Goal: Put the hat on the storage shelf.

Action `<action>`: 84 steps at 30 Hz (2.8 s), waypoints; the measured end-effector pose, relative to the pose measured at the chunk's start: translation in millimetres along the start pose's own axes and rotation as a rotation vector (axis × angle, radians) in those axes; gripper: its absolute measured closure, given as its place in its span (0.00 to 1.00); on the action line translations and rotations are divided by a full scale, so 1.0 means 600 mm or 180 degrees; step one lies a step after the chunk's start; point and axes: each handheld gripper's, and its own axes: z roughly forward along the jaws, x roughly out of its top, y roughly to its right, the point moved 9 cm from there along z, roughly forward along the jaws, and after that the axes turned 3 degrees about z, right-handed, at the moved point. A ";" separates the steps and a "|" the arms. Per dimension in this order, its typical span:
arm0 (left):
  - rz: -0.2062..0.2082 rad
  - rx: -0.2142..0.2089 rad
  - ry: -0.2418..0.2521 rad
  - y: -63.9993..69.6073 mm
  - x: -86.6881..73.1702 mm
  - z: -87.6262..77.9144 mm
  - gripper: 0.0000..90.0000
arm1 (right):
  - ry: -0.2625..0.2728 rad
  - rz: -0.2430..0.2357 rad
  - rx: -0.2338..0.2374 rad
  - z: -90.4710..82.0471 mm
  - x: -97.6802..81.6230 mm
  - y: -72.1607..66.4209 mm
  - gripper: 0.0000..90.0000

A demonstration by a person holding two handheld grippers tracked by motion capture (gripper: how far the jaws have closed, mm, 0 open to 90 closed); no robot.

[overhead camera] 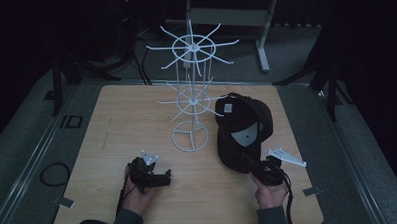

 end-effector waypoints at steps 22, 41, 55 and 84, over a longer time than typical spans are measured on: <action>-0.0024 -0.0001 0.0014 0.001 0.001 0.001 0.00 | 0.0045 -0.0172 -0.0129 -0.002 0.033 0.001 0.96; -0.0027 0.0005 0.0016 0.001 0.001 0.001 0.00 | 0.0106 -0.0302 -0.0207 -0.012 0.067 0.004 0.96; -0.0026 0.0002 0.0017 0.001 0.001 0.001 0.00 | 0.0137 -0.0420 -0.0255 -0.012 0.084 0.004 0.96; -0.0013 0.0003 0.0010 0.000 0.001 0.000 0.00 | 0.0234 -0.0594 -0.0309 -0.024 0.127 0.001 0.96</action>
